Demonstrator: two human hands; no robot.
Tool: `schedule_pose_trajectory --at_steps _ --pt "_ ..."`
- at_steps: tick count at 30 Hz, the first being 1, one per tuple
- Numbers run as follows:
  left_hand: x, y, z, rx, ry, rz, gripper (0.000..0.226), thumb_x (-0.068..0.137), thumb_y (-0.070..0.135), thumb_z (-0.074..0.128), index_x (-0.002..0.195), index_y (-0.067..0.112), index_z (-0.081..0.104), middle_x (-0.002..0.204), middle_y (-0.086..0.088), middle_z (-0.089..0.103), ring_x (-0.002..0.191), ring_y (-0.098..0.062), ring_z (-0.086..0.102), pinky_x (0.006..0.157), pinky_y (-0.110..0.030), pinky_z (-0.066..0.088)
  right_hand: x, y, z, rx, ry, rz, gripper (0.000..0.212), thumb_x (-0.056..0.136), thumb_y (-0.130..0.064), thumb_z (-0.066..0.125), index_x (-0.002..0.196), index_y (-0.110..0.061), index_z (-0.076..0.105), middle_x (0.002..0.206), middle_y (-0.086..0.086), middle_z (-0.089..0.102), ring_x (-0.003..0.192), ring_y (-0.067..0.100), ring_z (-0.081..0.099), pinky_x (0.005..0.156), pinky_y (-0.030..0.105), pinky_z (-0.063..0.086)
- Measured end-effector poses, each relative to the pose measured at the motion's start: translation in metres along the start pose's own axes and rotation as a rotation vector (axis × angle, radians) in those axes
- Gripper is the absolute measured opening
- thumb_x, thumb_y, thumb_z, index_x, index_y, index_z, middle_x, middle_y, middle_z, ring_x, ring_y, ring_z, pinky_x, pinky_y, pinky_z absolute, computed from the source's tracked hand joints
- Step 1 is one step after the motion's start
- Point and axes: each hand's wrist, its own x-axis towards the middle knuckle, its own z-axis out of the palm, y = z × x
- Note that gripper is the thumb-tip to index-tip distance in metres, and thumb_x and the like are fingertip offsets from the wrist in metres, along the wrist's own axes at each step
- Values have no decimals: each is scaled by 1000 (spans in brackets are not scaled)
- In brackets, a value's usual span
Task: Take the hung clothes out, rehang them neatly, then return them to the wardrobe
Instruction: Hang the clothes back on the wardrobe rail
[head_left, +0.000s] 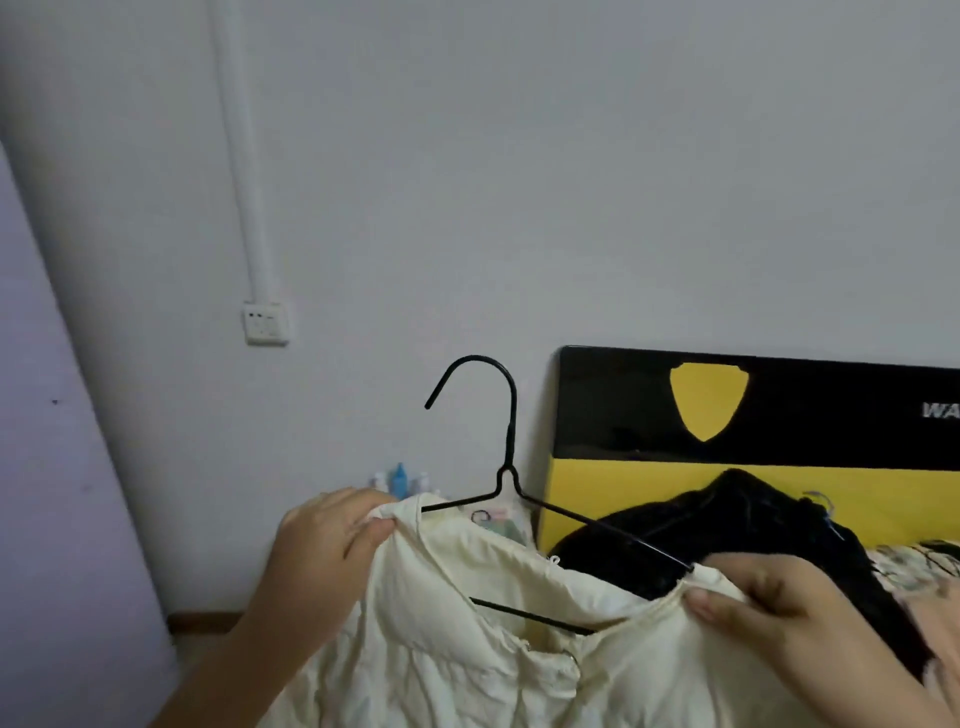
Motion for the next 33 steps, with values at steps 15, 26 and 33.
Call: schedule_pose_trajectory --at_steps 15,26,33 --pt "-53 29 -34 -448 599 -396 35 93 -6 33 70 13 52 50 10 43 51 -6 41 53 -16 40 22 -24 125 -81 -603 -400 40 88 -22 60 52 -26 43 50 -9 36 51 2 34 55 18 26" --pt "-130 68 -83 -146 720 -623 33 97 12 41 114 38 54 106 23 62 96 17 50 82 2 34 -24 -53 172 62 -591 -548 31 87 -18 60 60 -22 44 51 -4 48 56 2 48 60 12 36" --pt "-174 74 -85 -248 691 -963 29 93 40 44 109 19 56 95 13 54 93 -6 52 79 -22 41 -50 -101 224 202 -618 -682 24 86 -18 62 71 -31 49 62 -14 47 74 9 48 64 7 35"
